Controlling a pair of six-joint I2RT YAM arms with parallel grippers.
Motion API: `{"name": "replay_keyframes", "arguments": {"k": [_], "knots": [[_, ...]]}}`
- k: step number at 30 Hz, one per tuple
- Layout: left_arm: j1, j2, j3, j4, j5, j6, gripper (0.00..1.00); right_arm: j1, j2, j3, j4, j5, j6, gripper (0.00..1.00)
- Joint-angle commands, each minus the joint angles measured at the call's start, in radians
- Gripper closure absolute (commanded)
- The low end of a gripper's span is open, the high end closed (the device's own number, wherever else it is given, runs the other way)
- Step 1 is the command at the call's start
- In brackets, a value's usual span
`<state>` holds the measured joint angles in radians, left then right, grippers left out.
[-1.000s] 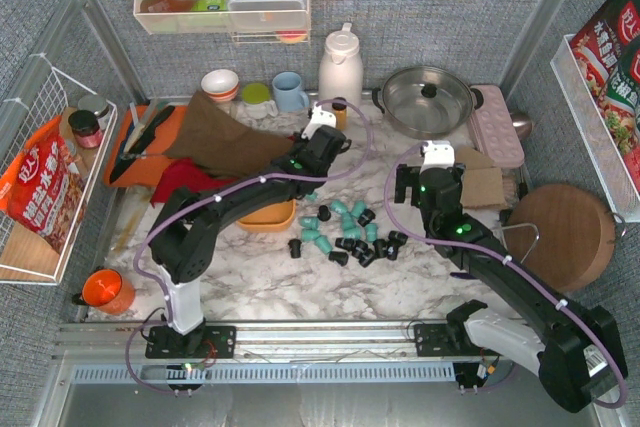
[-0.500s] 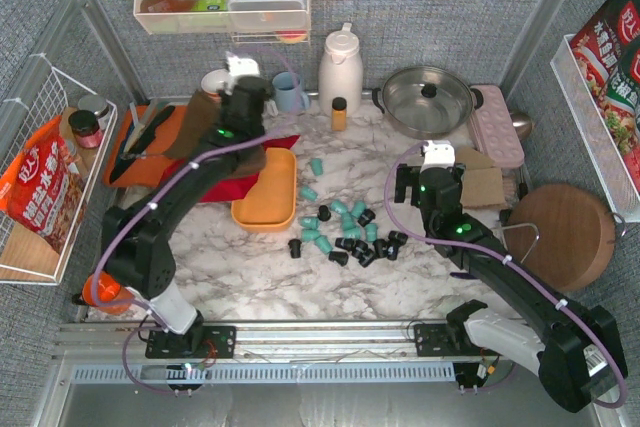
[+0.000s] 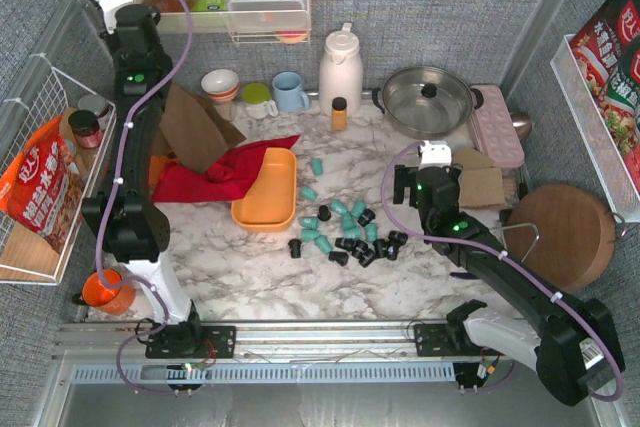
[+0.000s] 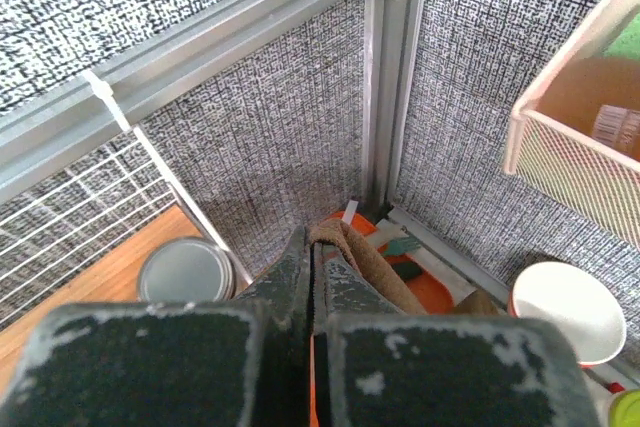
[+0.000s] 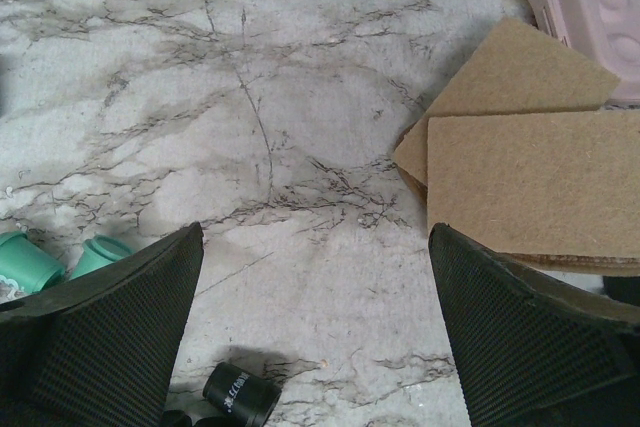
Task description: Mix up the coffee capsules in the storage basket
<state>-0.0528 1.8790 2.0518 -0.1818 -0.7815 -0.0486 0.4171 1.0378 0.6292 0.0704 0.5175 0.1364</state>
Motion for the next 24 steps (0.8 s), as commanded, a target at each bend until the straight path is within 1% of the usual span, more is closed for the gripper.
{"name": "replay_keyframes", "arguments": {"k": [1, 4, 8, 10, 13, 14, 15, 16, 18, 19, 20, 21, 24], "knots": [[0.048, 0.03, 0.028, 0.035, 0.116, -0.058, 1.0, -0.001, 0.012, 0.012, 0.012, 0.01, 0.008, 0.01], [0.053, 0.096, 0.094, 0.039, 0.184, -0.082, 1.0, -0.001, 0.027, 0.014, 0.013, 0.011, 0.004, 0.01], [0.061, 0.28, 0.277, -0.055, 0.209, -0.144, 1.0, -0.001, 0.048, 0.022, 0.013, 0.018, -0.001, 0.01], [0.07, 0.35, 0.338, -0.098, 0.225, -0.186, 1.0, 0.0, 0.055, 0.024, 0.012, 0.019, -0.003, 0.01], [0.079, 0.425, 0.364, -0.142, 0.263, -0.259, 1.0, -0.001, 0.063, 0.026, 0.012, 0.019, -0.006, 0.01], [0.081, 0.441, 0.358, -0.151, 0.284, -0.282, 0.96, -0.001, 0.066, 0.026, 0.012, 0.021, -0.006, 0.01], [0.083, 0.455, 0.35, -0.159, 0.301, -0.304, 0.86, -0.001, 0.069, 0.027, 0.013, 0.022, -0.007, 0.01], [0.083, 0.465, 0.341, -0.166, 0.316, -0.322, 0.67, 0.0, 0.072, 0.027, 0.013, 0.021, -0.007, 0.01], [0.084, 0.478, 0.337, -0.179, 0.347, -0.322, 0.24, 0.0, 0.08, 0.031, 0.013, 0.02, -0.006, 0.01], [0.083, 0.475, 0.335, -0.188, 0.356, -0.32, 0.11, 0.0, 0.084, 0.033, 0.012, 0.017, -0.006, 0.01], [0.082, 0.468, 0.334, -0.193, 0.357, -0.32, 0.03, -0.001, 0.087, 0.035, 0.01, 0.016, -0.005, 0.01], [0.082, 0.454, 0.329, -0.196, 0.354, -0.32, 0.01, 0.0, 0.09, 0.036, 0.008, 0.013, -0.005, 0.01], [0.079, 0.376, 0.283, -0.2, 0.355, -0.321, 0.01, -0.001, 0.086, 0.039, -0.001, 0.011, -0.001, 0.01]]}}
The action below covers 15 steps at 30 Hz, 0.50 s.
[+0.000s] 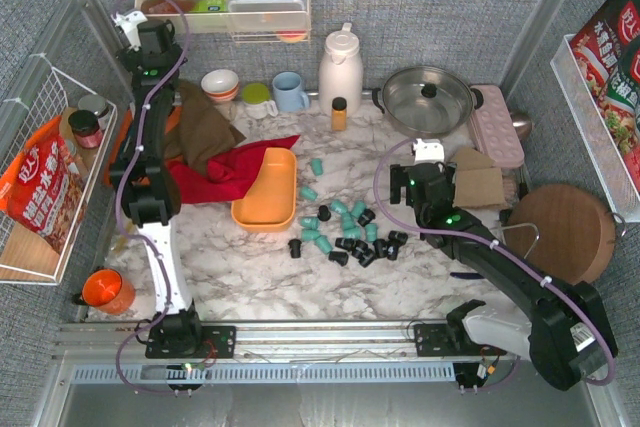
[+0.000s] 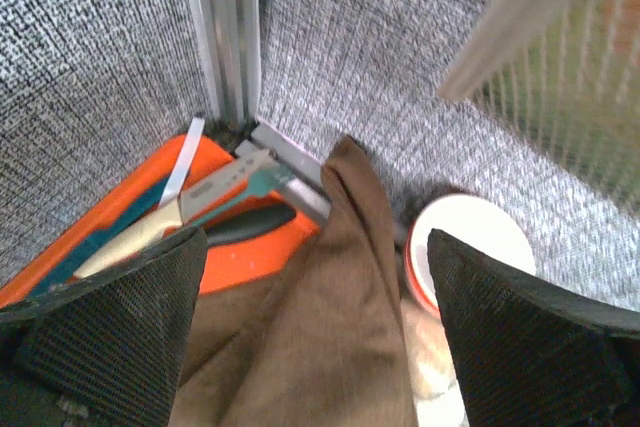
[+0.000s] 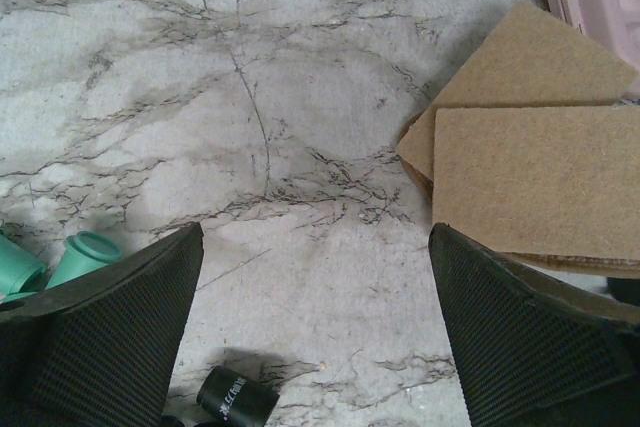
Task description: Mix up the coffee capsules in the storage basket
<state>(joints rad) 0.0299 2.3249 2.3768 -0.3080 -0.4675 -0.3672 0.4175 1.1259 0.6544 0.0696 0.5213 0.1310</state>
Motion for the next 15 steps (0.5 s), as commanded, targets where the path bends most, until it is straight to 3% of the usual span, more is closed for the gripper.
{"name": "replay_keyframes", "arguments": {"k": [1, 8, 15], "knots": [[-0.008, -0.108, -0.073, -0.071, 0.039, -0.002, 0.01, -0.002, -0.006, 0.014, -0.002, 0.006, 0.005, 0.01], [-0.097, -0.42, -0.362, -0.083, -0.037, 0.05, 0.01, -0.001, -0.031, 0.007, 0.0, -0.002, 0.014, 0.01], [-0.257, -0.73, -0.772, -0.046, -0.013, 0.05, 0.02, -0.002, -0.043, 0.005, -0.004, -0.016, 0.026, 0.01]]}}
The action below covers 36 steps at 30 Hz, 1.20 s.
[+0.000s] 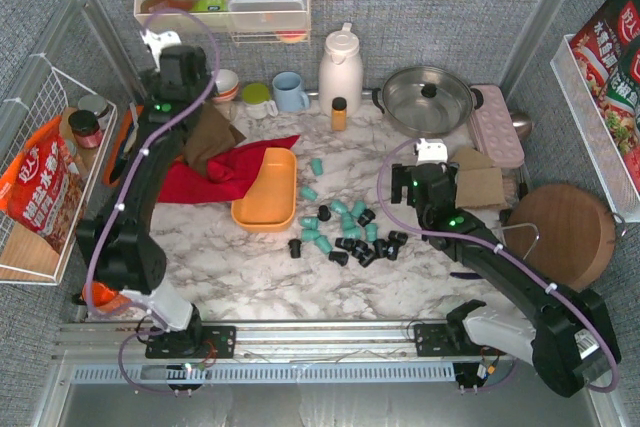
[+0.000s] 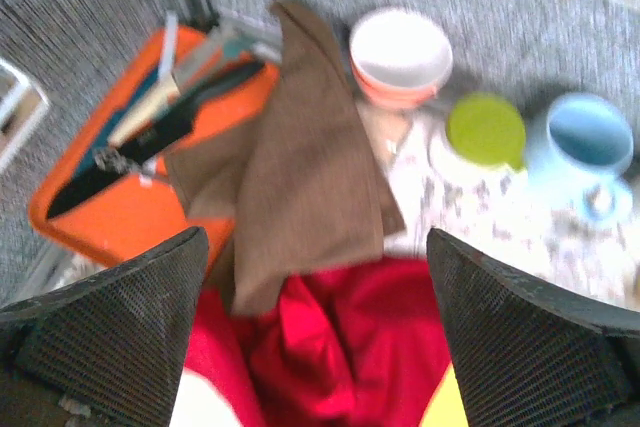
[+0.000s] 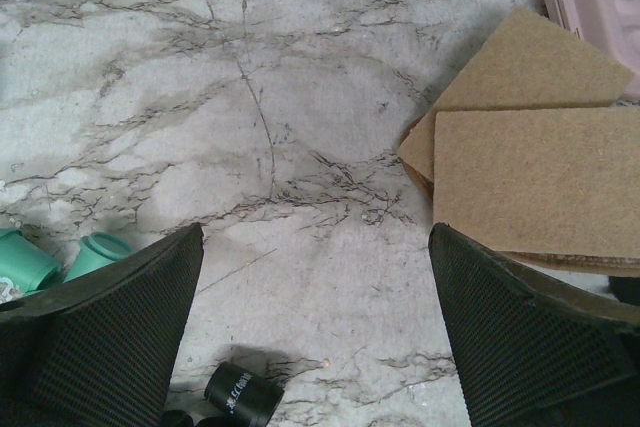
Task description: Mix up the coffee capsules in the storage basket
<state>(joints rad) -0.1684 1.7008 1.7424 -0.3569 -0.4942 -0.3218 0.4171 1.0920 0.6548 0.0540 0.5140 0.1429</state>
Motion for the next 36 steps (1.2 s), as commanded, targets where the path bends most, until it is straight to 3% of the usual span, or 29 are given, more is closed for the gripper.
{"name": "replay_keyframes", "arguments": {"k": [1, 6, 11, 17, 27, 33, 36], "knots": [[-0.083, -0.138, -0.179, -0.003, 0.035, 0.002, 0.03, 0.0, -0.011, 0.005, 0.011, -0.01, 0.014, 0.01], [-0.23, -0.251, -0.364, -0.018, 0.162, -0.004, 0.07, 0.0, -0.018, 0.003, 0.01, -0.009, 0.015, 0.01], [-0.388, -0.211, -0.488, -0.036, 0.183, 0.079, 0.13, 0.0, -0.02, 0.003, 0.01, -0.007, 0.015, 0.01], [-0.451, 0.004, -0.419, -0.176, 0.001, 0.112, 0.2, -0.001, -0.022, 0.001, 0.009, -0.008, 0.017, 0.01], [-0.451, 0.237, -0.325, -0.213, -0.23, 0.216, 0.2, -0.001, -0.02, 0.002, 0.01, -0.003, 0.015, 0.01], [-0.441, 0.278, -0.325, -0.201, -0.338, 0.188, 0.36, -0.001, -0.013, 0.005, 0.01, -0.004, 0.017, 0.01], [-0.429, 0.282, -0.297, -0.221, -0.433, 0.154, 0.54, -0.001, -0.016, 0.005, 0.008, -0.004, 0.017, 0.01]]}}
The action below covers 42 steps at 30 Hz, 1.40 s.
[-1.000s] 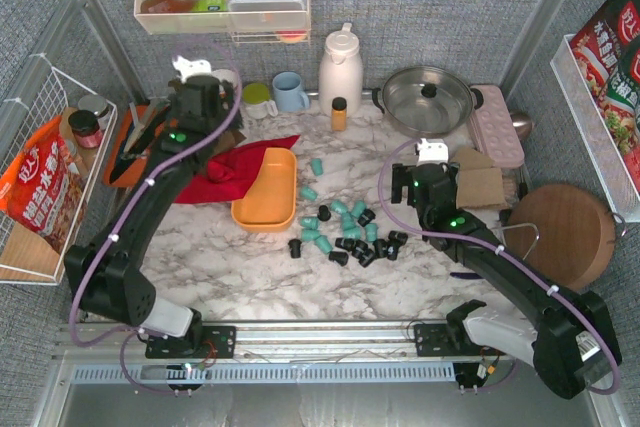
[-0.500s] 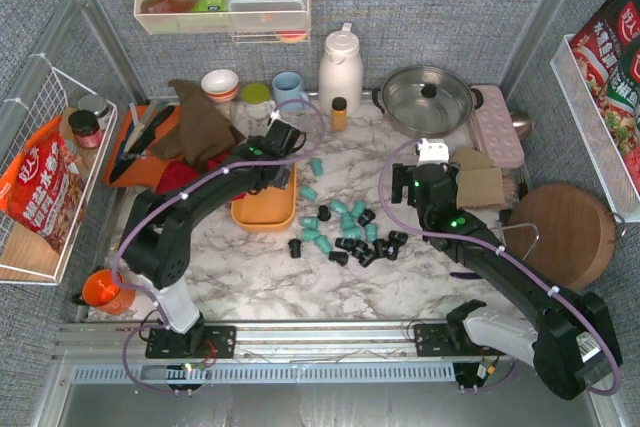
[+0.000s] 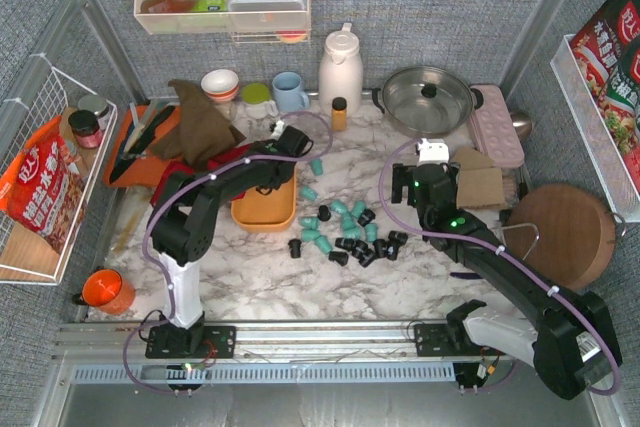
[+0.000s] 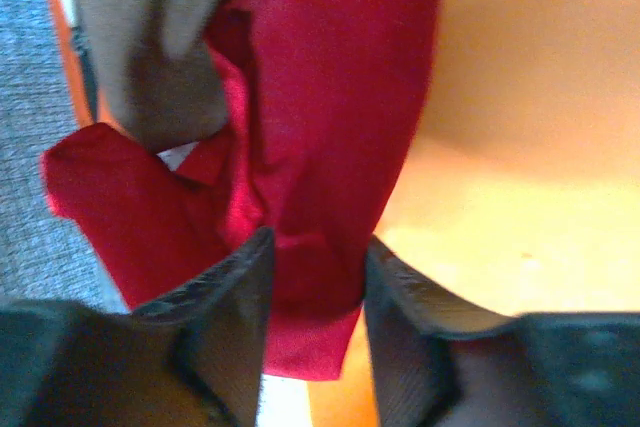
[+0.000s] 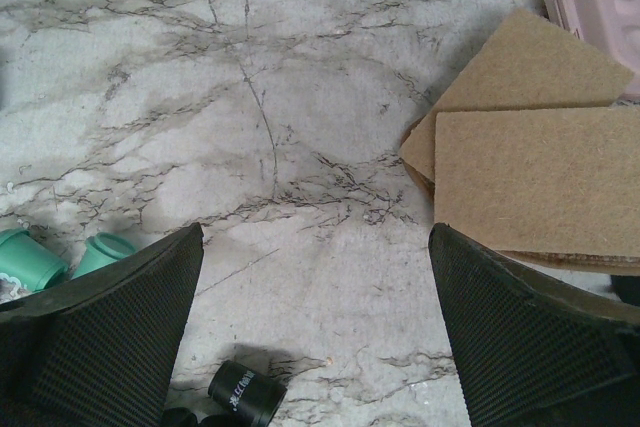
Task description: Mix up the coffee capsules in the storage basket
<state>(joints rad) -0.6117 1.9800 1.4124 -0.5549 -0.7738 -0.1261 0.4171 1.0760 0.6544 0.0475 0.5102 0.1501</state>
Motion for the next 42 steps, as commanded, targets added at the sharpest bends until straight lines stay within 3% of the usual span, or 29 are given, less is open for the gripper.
{"name": "replay_keyframes", "arguments": {"k": [1, 3, 4, 5, 10, 14, 19, 21, 24, 27, 34, 42], "knots": [[0.016, -0.006, 0.046, -0.033, -0.171, -0.049, 0.61, 0.0, -0.002, 0.005, 0.014, 0.0, 0.009, 0.01], [0.017, -0.036, 0.069, -0.036, -0.189, -0.052, 0.76, -0.001, -0.004, 0.004, 0.014, 0.001, 0.009, 0.01], [0.018, -0.056, 0.075, -0.028, -0.196, -0.046, 0.97, -0.001, -0.003, 0.004, 0.014, 0.001, 0.009, 0.01], [0.017, -0.077, 0.077, -0.013, -0.215, -0.041, 1.0, -0.001, -0.002, 0.004, 0.014, 0.002, 0.009, 0.01], [0.042, -0.172, 0.139, 0.069, -0.331, 0.093, 1.0, 0.0, 0.002, 0.005, 0.014, -0.002, 0.013, 0.01], [0.126, -0.223, 0.327, 0.056, -0.38, 0.178, 1.0, 0.0, 0.005, 0.004, 0.014, -0.004, 0.016, 0.01], [0.258, -0.253, 0.541, 0.157, -0.396, 0.3, 1.0, -0.001, 0.005, 0.004, 0.014, -0.007, 0.02, 0.01], [0.284, -0.245, 0.64, 0.226, -0.408, 0.366, 1.0, -0.001, 0.01, 0.004, 0.014, -0.01, 0.02, 0.01], [0.3, -0.275, 0.626, 0.459, -0.43, 0.5, 1.0, 0.0, 0.015, 0.006, 0.014, -0.009, 0.021, 0.01], [0.31, -0.274, 0.637, 0.569, -0.435, 0.555, 1.0, 0.0, 0.015, 0.005, 0.014, -0.011, 0.022, 0.01], [0.349, -0.243, 0.654, 0.523, -0.242, 0.406, 1.0, 0.0, 0.03, 0.007, 0.017, -0.011, 0.022, 0.01], [0.453, -0.128, 0.699, 0.494, -0.127, 0.293, 1.0, 0.0, 0.037, 0.007, 0.018, -0.01, 0.02, 0.01]]}}
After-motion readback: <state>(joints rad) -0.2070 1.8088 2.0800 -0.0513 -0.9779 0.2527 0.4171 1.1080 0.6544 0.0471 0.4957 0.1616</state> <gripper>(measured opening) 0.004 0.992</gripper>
